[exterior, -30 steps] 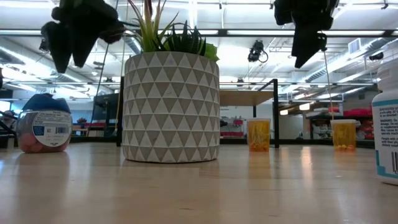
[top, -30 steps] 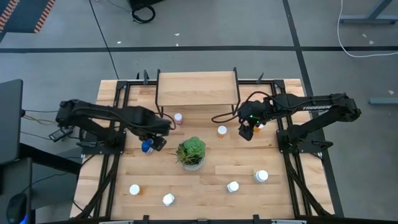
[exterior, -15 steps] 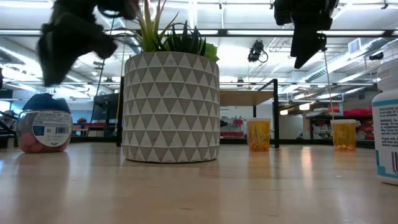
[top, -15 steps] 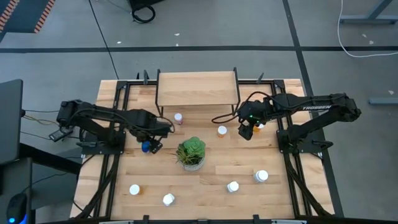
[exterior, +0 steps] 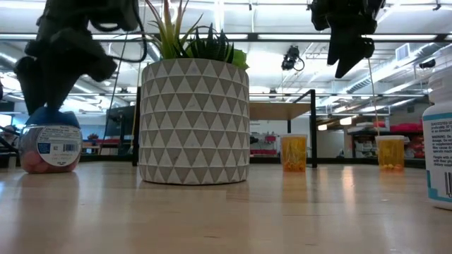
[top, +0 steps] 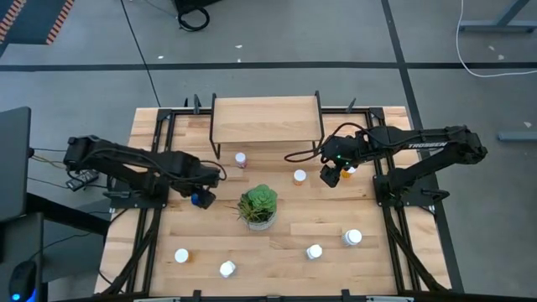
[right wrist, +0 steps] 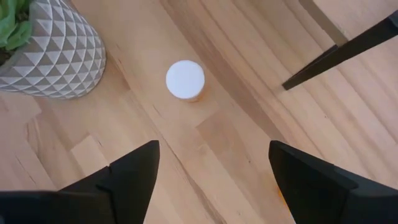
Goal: Pick and place medicine bottles onto shelf by color
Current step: Put the blue pill bottle on the shelf
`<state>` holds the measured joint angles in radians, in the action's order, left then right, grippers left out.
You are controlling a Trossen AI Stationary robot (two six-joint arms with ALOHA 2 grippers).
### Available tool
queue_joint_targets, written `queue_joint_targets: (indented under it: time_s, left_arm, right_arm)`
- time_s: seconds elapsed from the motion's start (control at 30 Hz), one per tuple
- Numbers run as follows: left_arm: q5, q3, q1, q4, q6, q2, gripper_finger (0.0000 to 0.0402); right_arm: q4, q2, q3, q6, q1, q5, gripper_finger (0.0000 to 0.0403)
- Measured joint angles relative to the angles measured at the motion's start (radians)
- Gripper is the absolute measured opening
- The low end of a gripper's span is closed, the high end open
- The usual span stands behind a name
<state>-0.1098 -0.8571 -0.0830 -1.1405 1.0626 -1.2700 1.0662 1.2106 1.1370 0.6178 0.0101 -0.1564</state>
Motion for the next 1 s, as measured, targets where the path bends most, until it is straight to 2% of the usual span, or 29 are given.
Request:
queue_joint_targets:
  time_s: [0.17, 0.47, 0.77, 1.0]
  left_arm:
    - [0.004, 0.049, 0.0, 0.074, 0.008, -0.005, 0.0346]
    - [0.062, 0.053, 0.0, 0.12, 0.026, -0.011, 0.0346]
    - [0.064, 0.053, 0.0, 0.129, -0.005, -0.129, 0.0345]
    - [0.064, 0.053, 0.0, 0.152, 0.0, -0.147, 0.0343]
  right_arm:
    - [0.0, 0.0, 0.0, 0.011, 0.0, 0.0, 0.031]
    - [0.0, 0.0, 0.0, 0.007, 0.0, -0.005, 0.031]
    - [-0.003, 0.0, 0.0, -0.012, 0.0, -0.03, 0.031]
    - [-0.003, 0.0, 0.0, -0.016, 0.0, -0.03, 0.031]
